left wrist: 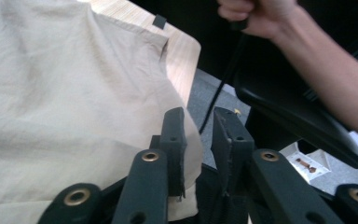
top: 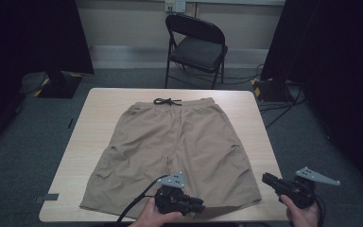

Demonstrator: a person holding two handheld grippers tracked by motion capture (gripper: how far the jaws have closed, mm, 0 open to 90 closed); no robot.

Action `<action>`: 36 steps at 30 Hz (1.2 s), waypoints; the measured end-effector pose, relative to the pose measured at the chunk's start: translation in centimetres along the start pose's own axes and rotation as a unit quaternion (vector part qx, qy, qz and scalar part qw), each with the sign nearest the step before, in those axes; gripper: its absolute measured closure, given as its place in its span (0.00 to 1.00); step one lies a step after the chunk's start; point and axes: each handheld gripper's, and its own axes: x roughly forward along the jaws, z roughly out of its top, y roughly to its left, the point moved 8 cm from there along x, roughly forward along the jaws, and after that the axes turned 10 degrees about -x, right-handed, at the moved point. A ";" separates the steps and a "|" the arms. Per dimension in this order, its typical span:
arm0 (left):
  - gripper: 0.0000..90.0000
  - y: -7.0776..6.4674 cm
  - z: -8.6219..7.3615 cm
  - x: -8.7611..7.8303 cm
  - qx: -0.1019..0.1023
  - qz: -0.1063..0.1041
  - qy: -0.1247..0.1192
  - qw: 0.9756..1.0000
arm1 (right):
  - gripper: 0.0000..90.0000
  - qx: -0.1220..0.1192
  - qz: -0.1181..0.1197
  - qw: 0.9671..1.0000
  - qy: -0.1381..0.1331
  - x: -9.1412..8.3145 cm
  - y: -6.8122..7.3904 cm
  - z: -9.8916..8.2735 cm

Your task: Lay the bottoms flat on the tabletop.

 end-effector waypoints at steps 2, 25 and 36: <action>0.79 -0.1 0.1 -0.4 0.000 -0.004 -0.005 1.000 | 0.84 -0.005 0.002 1.000 0.003 0.8 0.3 0.1; 0.59 8.4 0.3 -12.8 -0.063 0.149 -0.105 0.981 | 0.60 -0.029 -0.021 0.994 0.101 5.5 -0.2 -5.3; 0.60 12.8 -6.3 -16.8 -0.086 0.249 -0.043 0.964 | 0.59 -0.030 -0.034 0.994 0.097 4.8 -0.7 -5.6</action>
